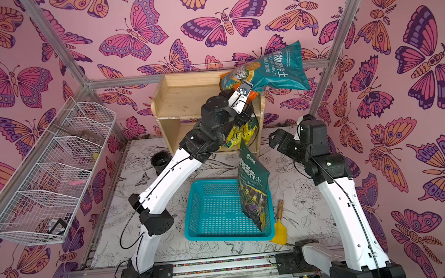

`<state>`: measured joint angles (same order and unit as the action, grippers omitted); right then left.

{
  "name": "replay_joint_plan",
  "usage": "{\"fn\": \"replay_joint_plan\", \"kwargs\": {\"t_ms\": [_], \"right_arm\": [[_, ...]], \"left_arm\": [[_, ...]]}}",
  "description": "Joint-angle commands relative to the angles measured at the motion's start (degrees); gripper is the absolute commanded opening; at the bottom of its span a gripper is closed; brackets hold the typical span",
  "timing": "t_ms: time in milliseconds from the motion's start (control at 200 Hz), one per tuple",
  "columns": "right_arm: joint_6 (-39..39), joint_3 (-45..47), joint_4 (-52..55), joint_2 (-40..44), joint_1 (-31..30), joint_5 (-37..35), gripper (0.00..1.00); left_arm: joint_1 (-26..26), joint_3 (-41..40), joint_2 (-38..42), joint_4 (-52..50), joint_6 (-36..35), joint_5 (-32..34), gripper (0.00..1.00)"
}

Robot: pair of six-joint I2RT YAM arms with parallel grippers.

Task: Take down the fertilizer bag from the shelf
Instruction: Pick up the fertilizer bag from the shelf.

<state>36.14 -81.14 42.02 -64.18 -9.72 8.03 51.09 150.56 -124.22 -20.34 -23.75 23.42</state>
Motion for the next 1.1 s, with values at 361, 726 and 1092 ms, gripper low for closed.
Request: {"fn": "replay_joint_plan", "kwargs": {"t_ms": [361,726,1092], "right_arm": [[-1.8,-2.3,-0.6,3.5,0.5,-1.6,0.99],[-2.5,-1.9,-2.8,4.3,0.5,0.6,0.99],[-0.3,0.0,-15.8,7.4,-0.2,14.0,0.96]], "left_arm": [[-5.2,-0.5,-4.0,-3.0,6.4,-1.8,0.25],[-7.4,0.9,-3.3,5.6,24.5,-11.0,0.0],[-9.6,5.0,-2.3,19.9,39.6,-8.9,0.0]]}}
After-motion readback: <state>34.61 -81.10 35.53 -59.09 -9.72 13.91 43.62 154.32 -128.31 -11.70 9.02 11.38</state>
